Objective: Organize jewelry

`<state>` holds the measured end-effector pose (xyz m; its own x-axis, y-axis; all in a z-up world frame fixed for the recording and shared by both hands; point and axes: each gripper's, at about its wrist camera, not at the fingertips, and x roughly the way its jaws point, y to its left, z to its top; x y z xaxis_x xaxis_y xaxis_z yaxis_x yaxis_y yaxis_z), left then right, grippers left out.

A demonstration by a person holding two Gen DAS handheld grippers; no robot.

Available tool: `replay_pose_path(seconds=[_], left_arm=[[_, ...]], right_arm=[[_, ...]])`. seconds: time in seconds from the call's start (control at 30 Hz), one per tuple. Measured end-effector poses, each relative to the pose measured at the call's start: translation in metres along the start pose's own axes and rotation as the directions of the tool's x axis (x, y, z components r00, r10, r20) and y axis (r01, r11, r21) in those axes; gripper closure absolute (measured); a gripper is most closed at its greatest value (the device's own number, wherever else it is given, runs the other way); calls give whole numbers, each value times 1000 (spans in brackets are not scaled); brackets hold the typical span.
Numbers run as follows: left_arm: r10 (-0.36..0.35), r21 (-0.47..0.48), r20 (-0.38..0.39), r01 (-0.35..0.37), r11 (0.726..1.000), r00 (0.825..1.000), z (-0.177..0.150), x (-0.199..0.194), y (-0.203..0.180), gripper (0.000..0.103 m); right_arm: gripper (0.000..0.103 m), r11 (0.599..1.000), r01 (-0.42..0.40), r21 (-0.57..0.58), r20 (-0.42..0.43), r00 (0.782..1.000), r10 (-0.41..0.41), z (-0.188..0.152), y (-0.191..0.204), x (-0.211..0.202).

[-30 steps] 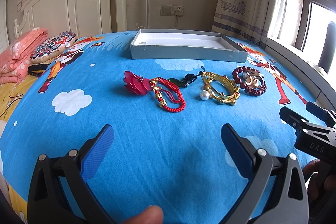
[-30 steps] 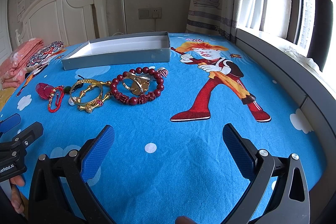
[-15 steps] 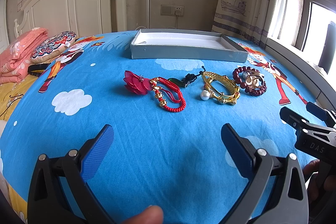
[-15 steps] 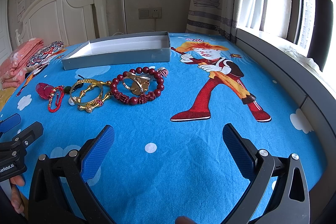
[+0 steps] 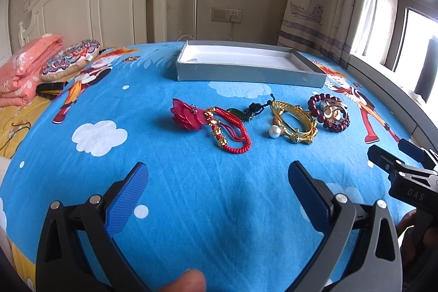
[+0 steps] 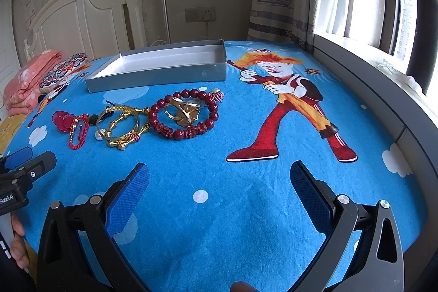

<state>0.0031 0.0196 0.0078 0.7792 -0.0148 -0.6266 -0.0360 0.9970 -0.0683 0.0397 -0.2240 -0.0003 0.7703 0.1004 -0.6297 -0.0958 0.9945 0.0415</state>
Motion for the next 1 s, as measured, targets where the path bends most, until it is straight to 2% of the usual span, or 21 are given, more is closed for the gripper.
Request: replay_pose_path(seconds=[0.1, 0.13, 0.3, 0.4, 0.53, 0.63, 0.73, 0.83, 1.0], left_arm=[[-39, -60, -78, 34, 998, 996, 11, 10, 9, 4], [-32, -67, -101, 26, 997, 994, 14, 14, 11, 4], [-45, -97, -104, 35, 995, 994, 26, 25, 21, 5], [-48, -113, -90, 38, 993, 995, 34, 25, 22, 17], [-107, -95, -60, 101, 990, 992, 41, 18, 10, 33], [-181, -67, -74, 177, 982, 981, 44, 21, -6, 46], [-222, -40, -92, 220, 975, 971, 48, 28, -24, 58], [-253, -24, -106, 252, 967, 962, 53, 37, -39, 65], [-234, -44, -154, 230, 972, 960, 57, 58, -46, 71]], right_arm=[[7, 1000, 7, 7, 3, 1000, -7, 5, -4, -1], [7, 1000, 12, 9, 3, 1000, -12, 6, -6, -1], [7, 999, 14, 39, -12, 1000, -13, 15, -17, 3], [7, 999, 23, 38, -21, 1000, -22, 19, -21, 7], [7, 999, 15, 29, -35, 999, -14, 26, -20, 14], [7, 1000, 6, 5, -35, 999, -6, 32, -14, 17], [7, 1000, -1, 1, -42, 999, 1, 36, -12, 22], [7, 1000, -10, -7, -50, 999, 10, 40, -9, 27], [7, 1000, -17, -13, -56, 998, 17, 45, -6, 34]])
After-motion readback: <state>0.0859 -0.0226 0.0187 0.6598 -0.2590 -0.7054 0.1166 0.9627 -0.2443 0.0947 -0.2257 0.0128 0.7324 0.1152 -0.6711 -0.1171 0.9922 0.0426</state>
